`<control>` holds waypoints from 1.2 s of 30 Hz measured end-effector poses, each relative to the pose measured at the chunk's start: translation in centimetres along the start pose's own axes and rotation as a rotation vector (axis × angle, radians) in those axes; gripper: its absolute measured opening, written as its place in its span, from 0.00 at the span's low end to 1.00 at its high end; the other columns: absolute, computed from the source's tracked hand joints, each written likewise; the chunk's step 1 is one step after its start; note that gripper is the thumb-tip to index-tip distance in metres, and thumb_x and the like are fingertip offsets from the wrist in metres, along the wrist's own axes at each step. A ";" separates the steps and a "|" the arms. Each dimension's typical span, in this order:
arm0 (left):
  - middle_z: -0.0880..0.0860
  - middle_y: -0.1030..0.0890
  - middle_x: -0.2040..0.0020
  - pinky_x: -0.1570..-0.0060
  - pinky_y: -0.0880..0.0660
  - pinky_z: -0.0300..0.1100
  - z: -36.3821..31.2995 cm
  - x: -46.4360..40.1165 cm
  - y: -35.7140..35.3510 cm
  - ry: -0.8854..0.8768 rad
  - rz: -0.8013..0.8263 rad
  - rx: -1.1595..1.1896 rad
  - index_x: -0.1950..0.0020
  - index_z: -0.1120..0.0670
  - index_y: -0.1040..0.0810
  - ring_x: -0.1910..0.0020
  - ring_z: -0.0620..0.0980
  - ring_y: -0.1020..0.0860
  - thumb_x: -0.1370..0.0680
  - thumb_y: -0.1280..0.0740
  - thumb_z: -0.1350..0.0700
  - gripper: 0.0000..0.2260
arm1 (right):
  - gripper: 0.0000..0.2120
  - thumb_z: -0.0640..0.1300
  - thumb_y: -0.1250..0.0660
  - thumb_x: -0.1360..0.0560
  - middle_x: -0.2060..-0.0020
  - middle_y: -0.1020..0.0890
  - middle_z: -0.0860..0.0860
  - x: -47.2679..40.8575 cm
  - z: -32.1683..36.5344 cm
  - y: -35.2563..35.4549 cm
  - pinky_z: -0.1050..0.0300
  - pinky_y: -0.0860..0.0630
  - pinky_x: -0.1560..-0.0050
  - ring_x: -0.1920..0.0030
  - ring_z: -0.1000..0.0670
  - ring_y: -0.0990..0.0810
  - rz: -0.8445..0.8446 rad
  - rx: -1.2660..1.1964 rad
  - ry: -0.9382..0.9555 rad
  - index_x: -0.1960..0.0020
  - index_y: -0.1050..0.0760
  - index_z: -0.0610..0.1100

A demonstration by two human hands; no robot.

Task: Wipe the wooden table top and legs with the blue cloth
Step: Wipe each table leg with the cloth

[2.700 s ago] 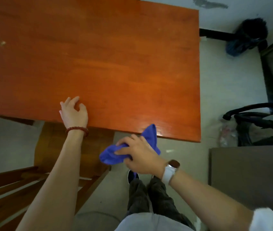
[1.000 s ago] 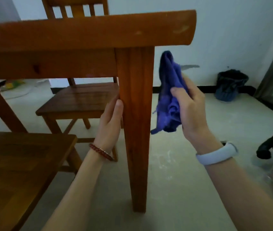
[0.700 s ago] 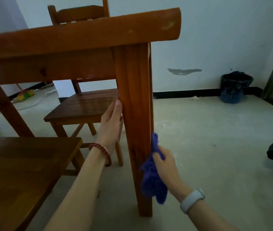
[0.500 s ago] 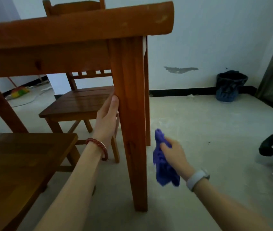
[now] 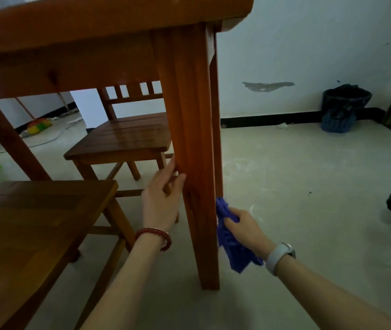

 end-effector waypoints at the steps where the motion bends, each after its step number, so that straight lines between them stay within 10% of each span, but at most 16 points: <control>1: 0.40 0.29 0.47 0.52 0.33 0.27 0.4 0.2 -0.2 0.007 -0.007 -0.033 0.32 0.46 0.35 0.50 0.36 0.28 0.23 0.38 0.54 0.20 | 0.05 0.38 0.40 0.25 0.64 0.22 0.45 -0.2 1.6 1.3 0.52 0.25 0.62 0.67 0.50 0.24 -0.076 -0.006 0.083 0.54 0.26 0.44; 8: 0.42 0.32 0.43 0.57 0.39 0.14 1.5 1.7 -1.0 -0.060 -0.038 -0.145 0.30 0.48 0.37 0.52 0.27 0.33 0.23 0.38 0.56 0.22 | 0.14 0.42 0.42 0.23 0.45 0.29 0.44 5.0 16.4 7.0 0.68 0.30 0.46 0.48 0.57 0.28 -0.514 -0.247 0.859 0.37 0.35 0.46; 12: 0.42 0.32 0.43 0.55 0.39 0.21 2.7 2.3 -2.0 -0.026 -0.049 -0.154 0.29 0.44 0.42 0.45 0.36 0.33 0.22 0.40 0.51 0.22 | 0.14 0.38 0.43 0.22 0.50 0.26 0.49 0.7 4.5 -0.2 0.65 0.28 0.49 0.52 0.55 0.26 -0.352 -0.482 0.355 0.48 0.33 0.58; 17: 0.45 0.31 0.40 0.50 0.35 0.28 5.7 3.7 -4.2 -0.032 -0.004 -0.163 0.28 0.45 0.45 0.44 0.41 0.31 0.21 0.43 0.51 0.22 | 0.10 0.35 0.44 0.23 0.62 0.22 0.46 1.3 -13.9 -7.9 0.51 0.25 0.57 0.61 0.45 0.23 0.016 -0.360 -0.293 0.48 0.25 0.43; 21: 0.49 0.28 0.39 0.47 0.31 0.36 9.3 5.2 -6.3 0.043 0.075 -0.179 0.28 0.50 0.41 0.46 0.42 0.29 0.20 0.47 0.50 0.20 | 0.12 0.39 0.40 0.24 0.48 0.25 0.47 1.0 -11.8 -1.3 0.52 0.27 0.46 0.47 0.47 0.25 -0.411 -0.352 -0.157 0.41 0.31 0.47; 25: 0.43 0.27 0.45 0.48 0.30 0.31 10.6 5.6 -6.8 0.039 0.059 -0.184 0.31 0.51 0.38 0.50 0.34 0.27 0.20 0.48 0.51 0.17 | 0.18 0.42 0.43 0.23 0.40 0.32 0.43 2.2 -2.0 1.2 0.69 0.34 0.40 0.41 0.58 0.32 -0.603 -0.325 0.423 0.33 0.35 0.47; 28: 0.35 0.31 0.46 0.49 0.33 0.22 10.5 5.7 -6.8 0.041 -0.009 -0.179 0.33 0.45 0.40 0.50 0.26 0.29 0.19 0.48 0.55 0.15 | 0.21 0.44 0.45 0.24 0.41 0.32 0.40 2.2 -2.2 -3.9 0.57 0.32 0.38 0.41 0.48 0.30 -0.462 -0.304 0.523 0.32 0.36 0.49; 36: 0.33 0.33 0.43 0.40 0.27 0.46 10.0 5.6 -6.8 0.068 -0.074 -0.208 0.40 0.31 0.45 0.42 0.41 0.28 0.20 0.49 0.52 0.16 | 0.18 0.36 0.42 0.24 0.41 0.25 0.36 0.3 -24.5 -13.4 0.49 0.31 0.39 0.40 0.38 0.26 0.356 -0.037 -0.432 0.35 0.32 0.37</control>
Point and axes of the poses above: each hand's wrist, its own x-axis away from the middle knuckle, its own y-axis out of the back of the hand, z = x × y, the point moved 9 cm from there along -x, towards the middle knuckle
